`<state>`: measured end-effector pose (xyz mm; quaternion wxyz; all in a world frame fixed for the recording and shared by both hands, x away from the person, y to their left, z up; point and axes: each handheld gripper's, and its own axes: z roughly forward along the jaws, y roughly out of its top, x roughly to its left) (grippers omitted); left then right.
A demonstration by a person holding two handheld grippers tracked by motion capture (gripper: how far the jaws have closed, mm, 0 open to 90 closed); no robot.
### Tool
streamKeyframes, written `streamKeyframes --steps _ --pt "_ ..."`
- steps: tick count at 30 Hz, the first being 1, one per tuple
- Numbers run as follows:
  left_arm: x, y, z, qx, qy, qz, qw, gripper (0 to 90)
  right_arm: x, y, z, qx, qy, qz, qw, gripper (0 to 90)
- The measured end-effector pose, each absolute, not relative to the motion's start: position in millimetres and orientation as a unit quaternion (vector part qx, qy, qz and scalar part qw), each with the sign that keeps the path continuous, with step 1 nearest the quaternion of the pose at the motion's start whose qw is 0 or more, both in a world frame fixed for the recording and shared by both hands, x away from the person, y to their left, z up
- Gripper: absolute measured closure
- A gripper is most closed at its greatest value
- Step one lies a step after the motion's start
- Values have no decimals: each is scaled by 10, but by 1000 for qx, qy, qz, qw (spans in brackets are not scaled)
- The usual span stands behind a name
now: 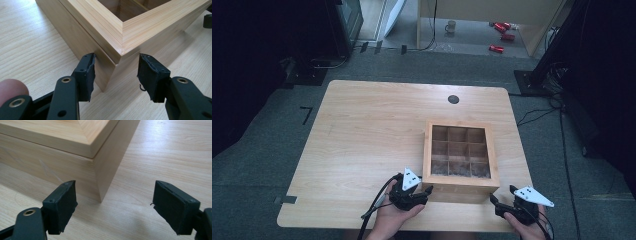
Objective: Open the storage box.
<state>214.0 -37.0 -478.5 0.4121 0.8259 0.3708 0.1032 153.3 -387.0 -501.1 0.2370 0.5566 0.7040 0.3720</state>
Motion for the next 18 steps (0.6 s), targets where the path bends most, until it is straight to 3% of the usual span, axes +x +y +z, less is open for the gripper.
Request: streamKeyframes --steps 18 --pt "2184 -302 -4714 823 362 87 430 511 1549 -3804 -5009 553 706 378 231 194"
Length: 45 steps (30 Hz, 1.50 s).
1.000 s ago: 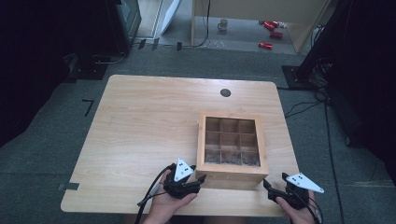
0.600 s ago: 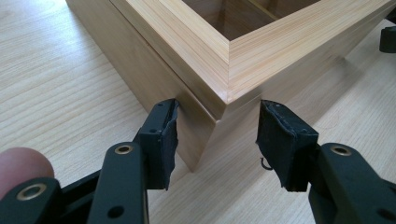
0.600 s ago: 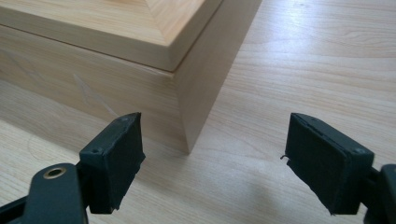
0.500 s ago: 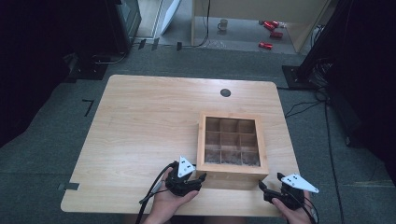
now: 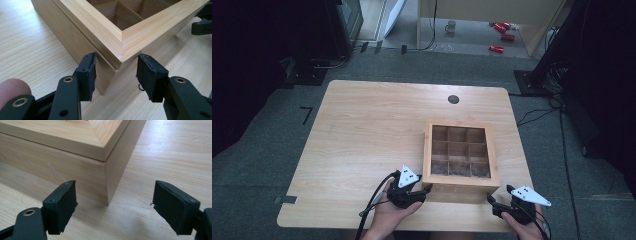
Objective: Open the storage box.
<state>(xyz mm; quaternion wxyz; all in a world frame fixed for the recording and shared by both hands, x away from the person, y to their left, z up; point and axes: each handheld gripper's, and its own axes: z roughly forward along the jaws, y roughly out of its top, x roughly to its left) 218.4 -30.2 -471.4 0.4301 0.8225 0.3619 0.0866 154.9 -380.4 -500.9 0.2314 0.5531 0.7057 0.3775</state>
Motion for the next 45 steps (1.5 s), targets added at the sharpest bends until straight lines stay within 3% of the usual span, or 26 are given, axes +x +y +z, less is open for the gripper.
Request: streamKeyframes --steps 30,35,45 --pt "2220 -318 -4535 825 335 90 446 514 1611 -3817 -4788 564 663 430 240 220" --pt "2229 -301 -4504 820 338 86 454 507 1645 -3790 -4736 565 653 426 269 232" --pt "2257 44 -4575 809 361 109 451 432 1690 -3819 -4561 560 645 442 275 230"
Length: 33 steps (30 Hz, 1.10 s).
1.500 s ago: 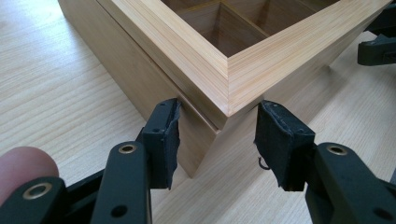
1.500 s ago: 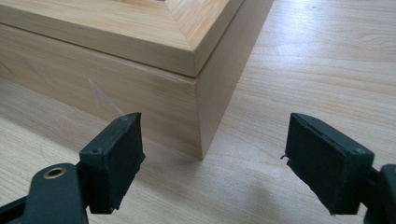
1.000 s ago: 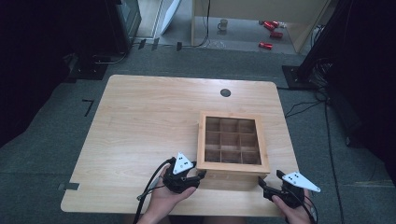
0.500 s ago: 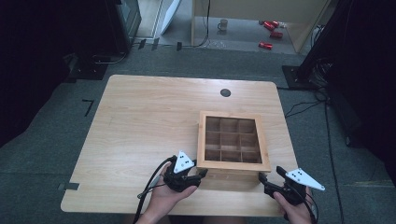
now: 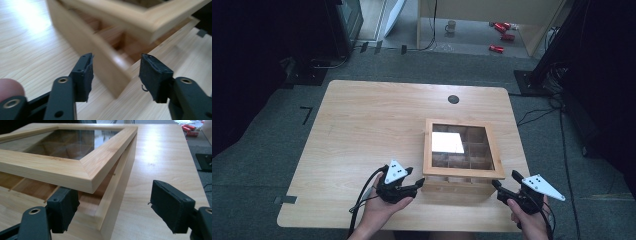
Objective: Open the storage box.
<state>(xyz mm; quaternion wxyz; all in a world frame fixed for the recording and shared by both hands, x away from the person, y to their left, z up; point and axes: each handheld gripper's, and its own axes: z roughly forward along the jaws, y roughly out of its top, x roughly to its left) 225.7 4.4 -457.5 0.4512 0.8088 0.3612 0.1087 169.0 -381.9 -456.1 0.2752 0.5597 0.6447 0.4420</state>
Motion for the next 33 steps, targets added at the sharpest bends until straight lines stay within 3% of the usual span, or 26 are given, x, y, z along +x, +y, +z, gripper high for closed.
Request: streamKeyframes --steps 16,25,33 --pt "2330 916 -4983 799 438 144 386 348 1909 -3833 -4216 545 639 448 305 233" --pt "2340 1204 -5086 793 463 165 360 324 2095 -3828 -4021 536 643 450 310 242" --pt "2353 1297 -5124 786 476 176 351 323 2276 -3823 -3885 530 638 469 303 319"
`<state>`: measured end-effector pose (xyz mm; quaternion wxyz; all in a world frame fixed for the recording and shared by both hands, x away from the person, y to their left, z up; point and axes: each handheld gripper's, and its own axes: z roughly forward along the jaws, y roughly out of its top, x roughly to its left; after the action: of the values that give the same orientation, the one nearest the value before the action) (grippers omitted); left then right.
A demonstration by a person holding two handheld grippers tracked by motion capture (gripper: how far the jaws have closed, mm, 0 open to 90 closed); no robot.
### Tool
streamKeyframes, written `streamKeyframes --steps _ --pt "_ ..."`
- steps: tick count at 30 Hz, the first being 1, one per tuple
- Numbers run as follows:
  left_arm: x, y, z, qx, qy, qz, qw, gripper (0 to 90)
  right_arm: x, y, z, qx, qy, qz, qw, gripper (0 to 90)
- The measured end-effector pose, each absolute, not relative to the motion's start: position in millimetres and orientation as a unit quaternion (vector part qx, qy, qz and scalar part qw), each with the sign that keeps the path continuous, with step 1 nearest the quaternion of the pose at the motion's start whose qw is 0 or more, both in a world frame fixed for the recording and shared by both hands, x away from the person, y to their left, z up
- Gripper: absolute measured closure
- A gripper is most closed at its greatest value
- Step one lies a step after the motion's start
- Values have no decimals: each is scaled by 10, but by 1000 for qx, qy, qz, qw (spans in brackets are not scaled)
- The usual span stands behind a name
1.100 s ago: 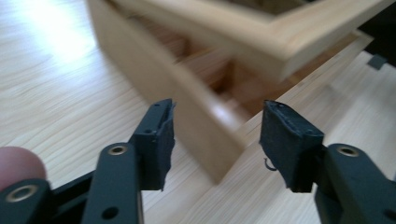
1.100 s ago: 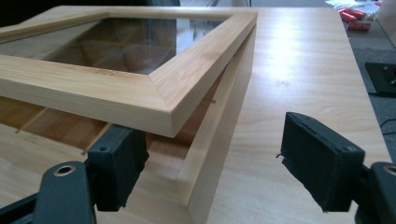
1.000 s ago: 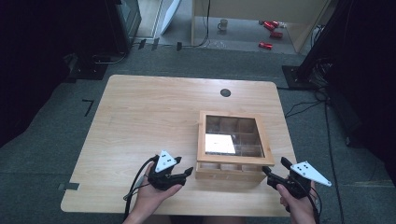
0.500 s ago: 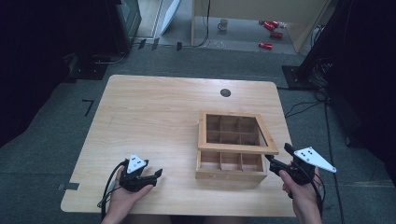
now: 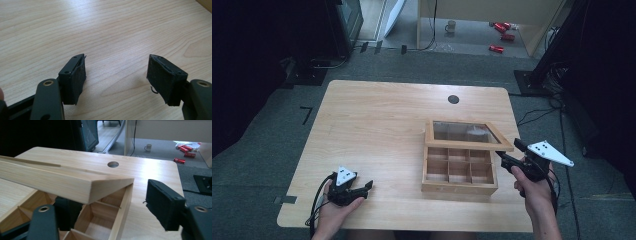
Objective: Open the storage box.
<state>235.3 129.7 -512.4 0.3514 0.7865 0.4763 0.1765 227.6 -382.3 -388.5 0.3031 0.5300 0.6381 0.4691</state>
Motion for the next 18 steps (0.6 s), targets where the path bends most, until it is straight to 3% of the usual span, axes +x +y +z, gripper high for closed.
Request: streamKeyframes --steps 13,18 --pt "2369 1419 -5125 778 489 194 342 331 2591 -3770 -3816 517 637 492 293 465" --pt "2382 1495 -5125 773 497 198 341 332 2721 -3763 -3806 517 638 487 297 472"
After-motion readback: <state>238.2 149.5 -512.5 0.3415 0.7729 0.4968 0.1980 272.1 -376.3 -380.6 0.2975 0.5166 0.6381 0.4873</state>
